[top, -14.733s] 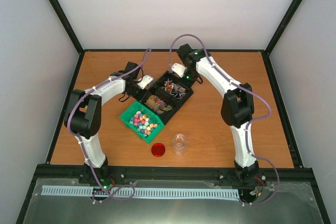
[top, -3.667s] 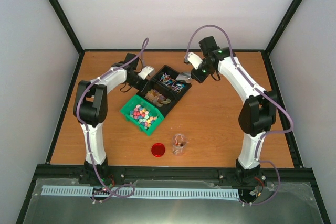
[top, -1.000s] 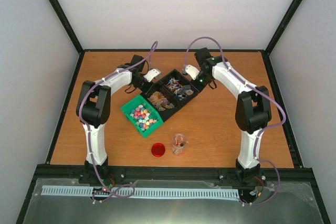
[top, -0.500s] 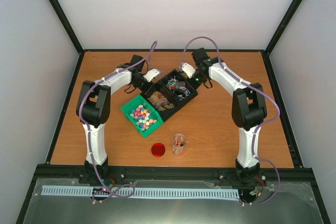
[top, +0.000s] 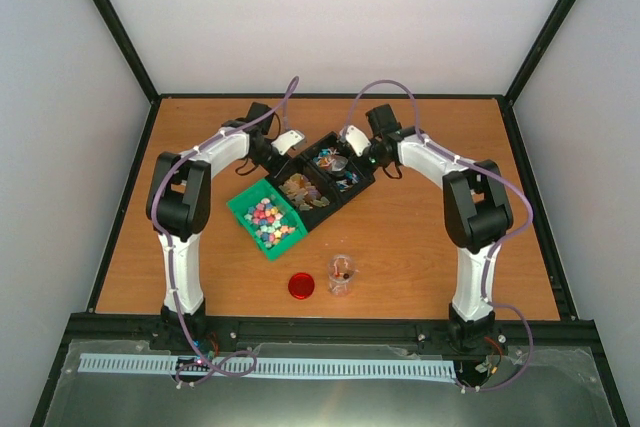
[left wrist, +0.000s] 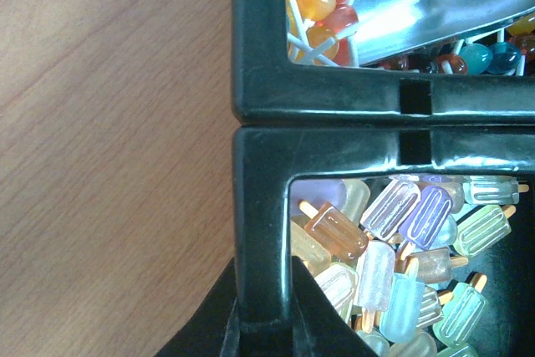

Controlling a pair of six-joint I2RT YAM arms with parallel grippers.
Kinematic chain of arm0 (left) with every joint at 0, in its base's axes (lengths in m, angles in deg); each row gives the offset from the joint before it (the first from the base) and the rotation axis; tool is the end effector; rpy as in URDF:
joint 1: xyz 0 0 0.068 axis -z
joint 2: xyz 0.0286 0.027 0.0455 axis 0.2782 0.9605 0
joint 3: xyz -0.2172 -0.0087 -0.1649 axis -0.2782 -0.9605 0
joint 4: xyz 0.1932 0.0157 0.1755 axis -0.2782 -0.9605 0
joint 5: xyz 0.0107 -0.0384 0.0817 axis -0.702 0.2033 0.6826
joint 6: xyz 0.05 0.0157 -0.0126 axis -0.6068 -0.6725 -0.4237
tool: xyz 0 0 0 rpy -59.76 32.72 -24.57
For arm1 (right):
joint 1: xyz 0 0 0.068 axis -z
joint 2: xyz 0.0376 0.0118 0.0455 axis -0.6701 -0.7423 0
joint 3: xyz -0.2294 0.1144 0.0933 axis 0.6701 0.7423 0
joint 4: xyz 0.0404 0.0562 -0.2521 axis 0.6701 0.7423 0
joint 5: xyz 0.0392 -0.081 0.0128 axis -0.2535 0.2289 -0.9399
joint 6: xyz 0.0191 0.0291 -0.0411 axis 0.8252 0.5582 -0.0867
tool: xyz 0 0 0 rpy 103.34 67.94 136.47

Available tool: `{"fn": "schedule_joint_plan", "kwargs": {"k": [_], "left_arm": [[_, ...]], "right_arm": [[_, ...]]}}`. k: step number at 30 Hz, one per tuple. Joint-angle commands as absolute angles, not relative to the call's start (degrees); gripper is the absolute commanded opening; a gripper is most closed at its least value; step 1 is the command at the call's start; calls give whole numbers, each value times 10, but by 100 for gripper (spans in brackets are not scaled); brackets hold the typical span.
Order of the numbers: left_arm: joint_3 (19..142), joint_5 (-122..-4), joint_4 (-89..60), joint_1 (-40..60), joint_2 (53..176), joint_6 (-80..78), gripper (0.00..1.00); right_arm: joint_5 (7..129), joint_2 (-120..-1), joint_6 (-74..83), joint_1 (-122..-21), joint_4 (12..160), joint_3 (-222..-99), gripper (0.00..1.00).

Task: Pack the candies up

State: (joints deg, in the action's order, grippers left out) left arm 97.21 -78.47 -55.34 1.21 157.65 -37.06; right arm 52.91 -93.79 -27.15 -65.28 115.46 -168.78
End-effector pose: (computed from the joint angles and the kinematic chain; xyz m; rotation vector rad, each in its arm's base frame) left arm 0.4046 -0.1416 0.1740 1.0704 2.4800 -0.5375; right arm 0.3841 0.1795 0.1881 -1.1757 2.2986 0.4996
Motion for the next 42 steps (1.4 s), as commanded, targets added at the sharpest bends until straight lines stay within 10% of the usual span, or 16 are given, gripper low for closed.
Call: {"fn": "schedule_joint_plan", "kwargs": {"k": [1,42], "left_arm": [[992,-820,-560,21,1593,-406,7],[1011,-810,-616,-21,1609,-393,11]], "right_arm": [[488,-942,-272,-664,1101,-1609,3],[366,-803,-52,-584,573,-1315,3]]}}
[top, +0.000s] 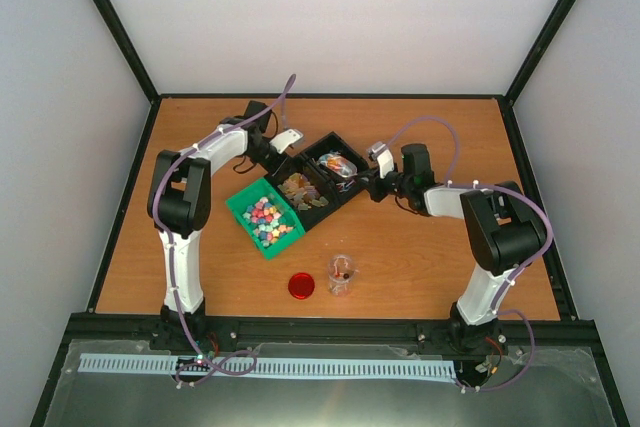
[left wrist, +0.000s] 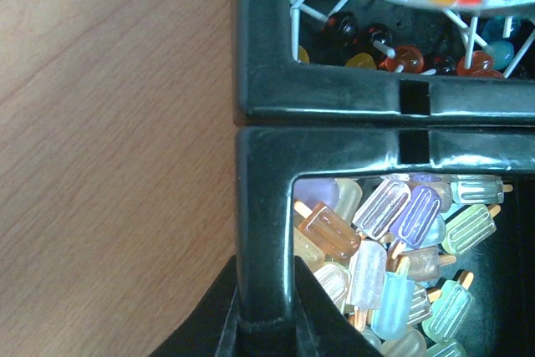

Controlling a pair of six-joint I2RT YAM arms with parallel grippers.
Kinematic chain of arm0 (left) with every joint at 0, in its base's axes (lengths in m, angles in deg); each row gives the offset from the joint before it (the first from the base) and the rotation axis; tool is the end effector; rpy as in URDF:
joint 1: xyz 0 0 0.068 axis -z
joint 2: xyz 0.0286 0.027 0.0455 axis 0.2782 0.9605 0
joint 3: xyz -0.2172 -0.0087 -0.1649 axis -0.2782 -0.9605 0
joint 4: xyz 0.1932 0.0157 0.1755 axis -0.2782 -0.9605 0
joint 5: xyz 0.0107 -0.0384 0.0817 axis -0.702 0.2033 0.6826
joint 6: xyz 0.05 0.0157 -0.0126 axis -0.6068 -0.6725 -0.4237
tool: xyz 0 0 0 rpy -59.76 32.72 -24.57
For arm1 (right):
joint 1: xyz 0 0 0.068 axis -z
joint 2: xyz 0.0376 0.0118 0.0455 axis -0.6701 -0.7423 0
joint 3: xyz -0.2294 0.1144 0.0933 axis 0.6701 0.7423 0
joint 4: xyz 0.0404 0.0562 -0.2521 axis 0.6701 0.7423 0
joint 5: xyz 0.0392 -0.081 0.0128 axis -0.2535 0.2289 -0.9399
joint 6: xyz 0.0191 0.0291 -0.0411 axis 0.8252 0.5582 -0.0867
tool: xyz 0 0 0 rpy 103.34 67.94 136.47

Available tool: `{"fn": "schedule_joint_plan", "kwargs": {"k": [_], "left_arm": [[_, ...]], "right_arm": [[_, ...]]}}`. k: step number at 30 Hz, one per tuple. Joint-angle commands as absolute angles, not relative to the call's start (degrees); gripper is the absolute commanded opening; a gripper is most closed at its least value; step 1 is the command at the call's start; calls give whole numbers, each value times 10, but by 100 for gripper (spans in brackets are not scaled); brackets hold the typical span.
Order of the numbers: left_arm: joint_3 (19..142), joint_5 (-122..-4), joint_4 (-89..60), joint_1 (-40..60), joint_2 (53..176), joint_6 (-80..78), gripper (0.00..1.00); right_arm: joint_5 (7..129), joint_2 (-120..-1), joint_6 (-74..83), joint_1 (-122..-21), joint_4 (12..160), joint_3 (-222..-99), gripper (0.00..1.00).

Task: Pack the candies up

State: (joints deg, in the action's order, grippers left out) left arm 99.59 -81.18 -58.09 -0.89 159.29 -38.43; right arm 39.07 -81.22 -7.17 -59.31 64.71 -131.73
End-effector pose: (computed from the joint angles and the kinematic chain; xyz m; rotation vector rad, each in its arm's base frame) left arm 0.4127 -0.1291 0.1728 1.0588 2.4941 -0.5941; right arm 0.3273 0.1236 0.1479 -0.7666 2.0014 0.8060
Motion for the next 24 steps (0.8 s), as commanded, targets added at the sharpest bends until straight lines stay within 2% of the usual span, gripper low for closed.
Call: {"fn": "schedule_joint_plan", "kwargs": {"k": [1,4,9,10,13,17,18,24], "left_arm": [[1013,-811,-618,-22,1610,-393,12],[1017,-811,-621,-24,1610,-389,16],[1035,-822,-632,-32,1608,-379,30],[1040,-828,-634,-35,1605,-376,36],[1053,-845,-639,-45,1594,-370,64],[1064,-846,-635,-56,1569,-357,94],[1067,-843,-636,-58,1562,-354,99],[1074,-821,-632,-75,1530,-332,100]], "right_arm": [[362,-802,-50,-583,570,-1315,3],[346,-796,-53,-579,569,-1313,3],[321,-755,-73,-568,605,-1312,3],[318,-742,-79,-565,618,-1313,3],[302,-699,-98,-562,670,-1318,3],[281,-632,-153,-543,771,-1332,3],[278,-618,-167,-542,789,-1334,3],[212,-529,-234,-524,876,-1323,3]]}}
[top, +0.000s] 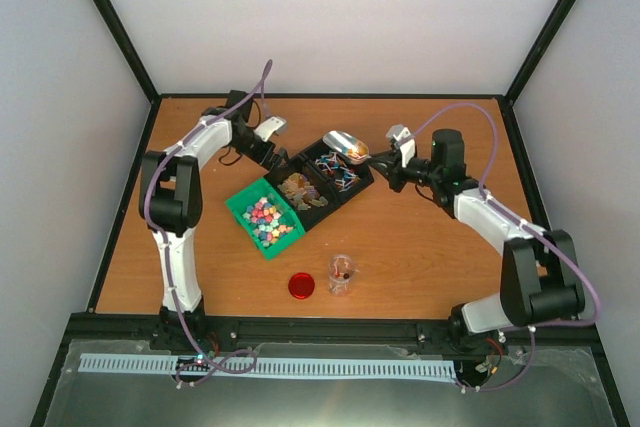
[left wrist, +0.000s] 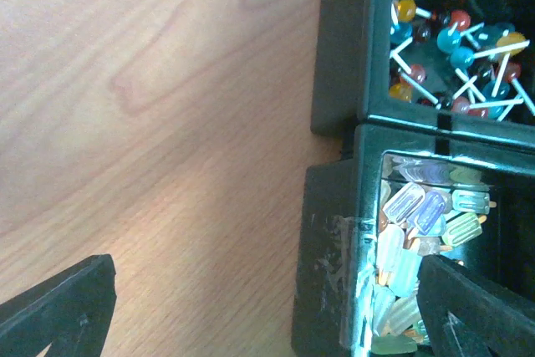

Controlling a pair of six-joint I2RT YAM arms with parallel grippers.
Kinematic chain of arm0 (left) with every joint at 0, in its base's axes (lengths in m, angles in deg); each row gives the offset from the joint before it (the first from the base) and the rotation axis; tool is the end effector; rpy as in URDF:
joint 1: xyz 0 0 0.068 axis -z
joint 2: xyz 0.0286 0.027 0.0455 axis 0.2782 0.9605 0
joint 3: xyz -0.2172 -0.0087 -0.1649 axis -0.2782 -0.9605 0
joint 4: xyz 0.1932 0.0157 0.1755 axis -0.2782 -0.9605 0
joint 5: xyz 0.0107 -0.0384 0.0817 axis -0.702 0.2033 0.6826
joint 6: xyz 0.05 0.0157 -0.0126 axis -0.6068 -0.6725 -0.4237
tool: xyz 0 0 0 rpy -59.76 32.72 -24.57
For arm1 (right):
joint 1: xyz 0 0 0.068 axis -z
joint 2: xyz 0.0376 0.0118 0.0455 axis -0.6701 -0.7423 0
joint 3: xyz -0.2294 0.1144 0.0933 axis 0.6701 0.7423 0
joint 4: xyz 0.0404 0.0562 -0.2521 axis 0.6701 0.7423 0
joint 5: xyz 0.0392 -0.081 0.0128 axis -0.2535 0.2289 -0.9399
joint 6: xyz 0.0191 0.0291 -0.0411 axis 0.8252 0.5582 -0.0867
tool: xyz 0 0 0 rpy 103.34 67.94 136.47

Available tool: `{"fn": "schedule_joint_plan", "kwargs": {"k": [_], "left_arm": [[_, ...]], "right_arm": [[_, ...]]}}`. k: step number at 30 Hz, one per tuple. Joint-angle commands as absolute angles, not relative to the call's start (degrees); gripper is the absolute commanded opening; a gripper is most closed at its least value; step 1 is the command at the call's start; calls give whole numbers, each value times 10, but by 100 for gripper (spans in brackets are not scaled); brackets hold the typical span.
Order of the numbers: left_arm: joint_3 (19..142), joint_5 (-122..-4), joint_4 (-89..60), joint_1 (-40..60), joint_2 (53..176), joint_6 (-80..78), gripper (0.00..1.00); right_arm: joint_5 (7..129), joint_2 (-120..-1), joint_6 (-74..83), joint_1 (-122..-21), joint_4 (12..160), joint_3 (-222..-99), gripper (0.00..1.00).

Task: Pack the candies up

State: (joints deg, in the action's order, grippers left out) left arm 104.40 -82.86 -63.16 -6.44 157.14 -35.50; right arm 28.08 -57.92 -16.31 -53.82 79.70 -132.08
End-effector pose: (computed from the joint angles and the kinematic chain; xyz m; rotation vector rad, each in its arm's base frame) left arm 0.4240 -0.0896 0.2093 0.8735 2.5144 -0.6074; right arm 0.2854 0.0861 0.2539 -0.9253 1.7138 0.7956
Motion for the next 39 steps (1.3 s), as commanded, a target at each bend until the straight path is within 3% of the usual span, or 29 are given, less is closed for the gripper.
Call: {"fn": "schedule_joint_plan", "kwargs": {"k": [1,10,14,24,39], "left_arm": [[1073,-812,-625,-79,1524,-314,100],[1015,-843,-620,-91,1453,-283,100],[996,-827,-613,-92,1436,-293,100],[943,-861,-553,-92,1400,-240,100],[957,-836,-584,-92,1406,-252,100]], "right_arm": [[198,-516,-267,-521,911,-1324,3],[85,-486,-748,-453,1455,-1435,3],[84,-479,-883,-444,1580,-1458,3],[119,-474,-1042,-444,1716,-1452,3],[226,-468,-1029,-477,1717,-1471,3]]}}
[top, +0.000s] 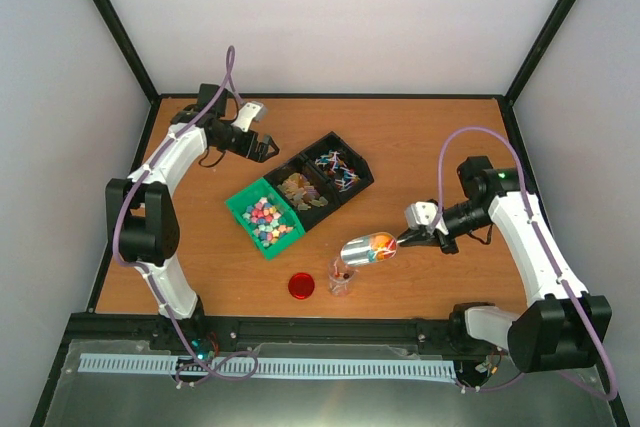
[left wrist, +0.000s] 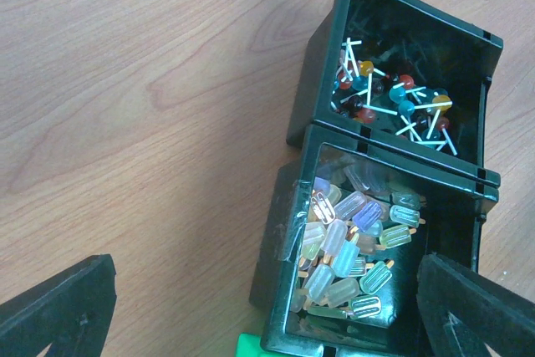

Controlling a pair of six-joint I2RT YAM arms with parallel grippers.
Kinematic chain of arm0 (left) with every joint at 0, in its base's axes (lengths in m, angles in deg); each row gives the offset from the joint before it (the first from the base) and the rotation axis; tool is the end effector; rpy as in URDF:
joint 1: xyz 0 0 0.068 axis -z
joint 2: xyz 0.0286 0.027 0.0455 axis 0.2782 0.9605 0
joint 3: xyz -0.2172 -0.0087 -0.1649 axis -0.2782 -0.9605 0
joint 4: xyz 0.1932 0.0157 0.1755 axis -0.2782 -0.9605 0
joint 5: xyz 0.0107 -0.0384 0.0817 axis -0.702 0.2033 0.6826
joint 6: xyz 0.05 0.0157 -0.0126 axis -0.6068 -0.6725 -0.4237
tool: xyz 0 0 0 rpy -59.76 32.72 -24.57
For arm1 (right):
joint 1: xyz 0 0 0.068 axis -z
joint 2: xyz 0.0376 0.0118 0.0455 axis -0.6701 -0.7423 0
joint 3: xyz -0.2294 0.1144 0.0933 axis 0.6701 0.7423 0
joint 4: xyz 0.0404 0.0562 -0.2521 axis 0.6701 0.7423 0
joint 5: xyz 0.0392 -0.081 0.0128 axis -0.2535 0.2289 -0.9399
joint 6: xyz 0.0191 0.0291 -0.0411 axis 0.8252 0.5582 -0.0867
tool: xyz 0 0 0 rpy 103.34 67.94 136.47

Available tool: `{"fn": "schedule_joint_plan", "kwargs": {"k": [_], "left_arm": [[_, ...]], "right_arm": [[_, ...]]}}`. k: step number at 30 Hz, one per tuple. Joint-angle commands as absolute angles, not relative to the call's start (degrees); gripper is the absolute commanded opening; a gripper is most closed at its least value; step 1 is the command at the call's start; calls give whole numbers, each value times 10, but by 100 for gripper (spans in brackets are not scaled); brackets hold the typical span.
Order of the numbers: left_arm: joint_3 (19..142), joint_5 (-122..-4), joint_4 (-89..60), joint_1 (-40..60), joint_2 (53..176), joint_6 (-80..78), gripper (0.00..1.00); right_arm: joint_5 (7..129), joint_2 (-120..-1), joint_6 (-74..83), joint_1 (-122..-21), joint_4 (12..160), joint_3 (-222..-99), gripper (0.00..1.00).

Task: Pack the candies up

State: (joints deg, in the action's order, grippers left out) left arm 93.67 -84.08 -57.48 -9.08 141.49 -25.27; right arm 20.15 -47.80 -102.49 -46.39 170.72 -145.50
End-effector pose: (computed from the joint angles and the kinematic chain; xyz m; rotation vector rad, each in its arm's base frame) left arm 0.3803 -0.0648 0.2651 0.6196 2.4287 -0.6209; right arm 0.1666 0.0419 0.2911 -1.8164 1.4425 0.8554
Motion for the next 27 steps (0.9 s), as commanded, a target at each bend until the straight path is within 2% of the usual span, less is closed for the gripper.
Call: {"fn": "schedule_joint_plan", "kwargs": {"k": [1,27], "left_arm": [[958,-836,-583,-92,1407,-249,100],[963,-828,-572,-92,1437,-229,100]], "right_arm": [[231,-469,-1022,-479,1717,-1472,3],[338,-488,-914,-556,1681,-1513,3]]}}
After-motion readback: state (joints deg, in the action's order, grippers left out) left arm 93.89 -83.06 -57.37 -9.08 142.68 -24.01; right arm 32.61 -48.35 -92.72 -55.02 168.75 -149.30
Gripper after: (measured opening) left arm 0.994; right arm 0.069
